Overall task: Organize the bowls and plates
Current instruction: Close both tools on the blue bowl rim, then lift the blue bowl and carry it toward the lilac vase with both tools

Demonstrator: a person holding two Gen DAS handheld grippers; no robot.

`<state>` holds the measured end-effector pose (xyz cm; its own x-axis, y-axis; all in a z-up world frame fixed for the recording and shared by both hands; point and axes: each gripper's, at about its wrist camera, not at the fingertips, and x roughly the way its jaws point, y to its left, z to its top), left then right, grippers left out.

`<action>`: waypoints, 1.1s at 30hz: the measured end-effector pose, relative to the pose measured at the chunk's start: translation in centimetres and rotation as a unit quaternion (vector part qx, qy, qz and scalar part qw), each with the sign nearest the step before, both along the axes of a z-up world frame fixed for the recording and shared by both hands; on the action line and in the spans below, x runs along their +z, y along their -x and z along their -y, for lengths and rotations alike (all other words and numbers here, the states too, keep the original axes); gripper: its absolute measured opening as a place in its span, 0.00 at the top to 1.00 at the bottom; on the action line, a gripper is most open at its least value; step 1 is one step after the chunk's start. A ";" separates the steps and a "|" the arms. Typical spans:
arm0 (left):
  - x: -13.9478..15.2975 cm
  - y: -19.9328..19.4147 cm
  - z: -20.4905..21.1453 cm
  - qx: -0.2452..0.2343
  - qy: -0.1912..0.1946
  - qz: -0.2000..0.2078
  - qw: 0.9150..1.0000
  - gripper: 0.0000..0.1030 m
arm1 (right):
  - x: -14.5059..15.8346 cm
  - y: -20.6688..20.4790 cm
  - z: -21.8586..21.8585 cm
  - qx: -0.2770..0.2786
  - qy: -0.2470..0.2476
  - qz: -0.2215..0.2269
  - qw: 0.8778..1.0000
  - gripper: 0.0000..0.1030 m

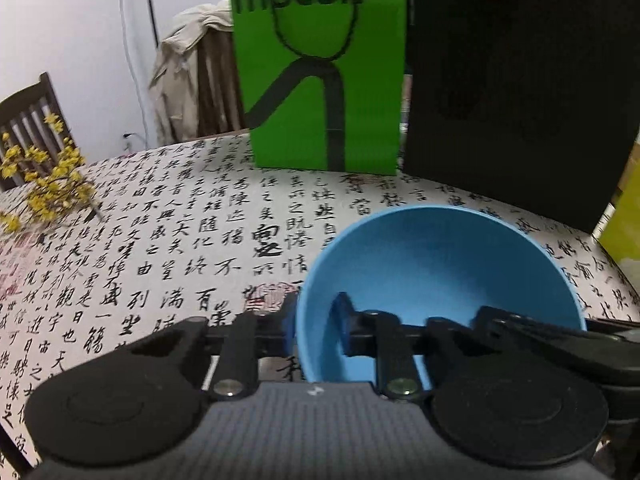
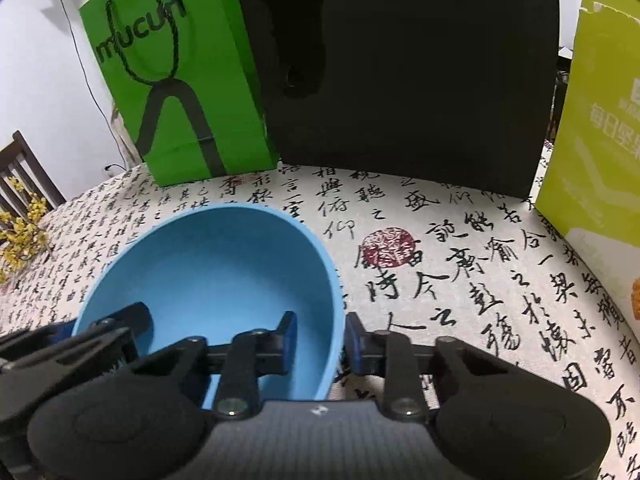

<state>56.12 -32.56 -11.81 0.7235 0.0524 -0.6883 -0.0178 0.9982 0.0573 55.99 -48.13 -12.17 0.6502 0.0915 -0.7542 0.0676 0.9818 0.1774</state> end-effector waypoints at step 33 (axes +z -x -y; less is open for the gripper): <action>3.3 3.1 -2.6 0.014 0.001 0.036 0.999 0.82 | 2.6 1.9 -1.7 0.010 -0.041 0.034 0.999 0.83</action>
<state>53.00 -29.99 -8.53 0.7698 0.0713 -0.6343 -0.0490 0.9974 0.0527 54.08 -46.44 -9.56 0.6967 0.1646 -0.6982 0.0340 0.9647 0.2613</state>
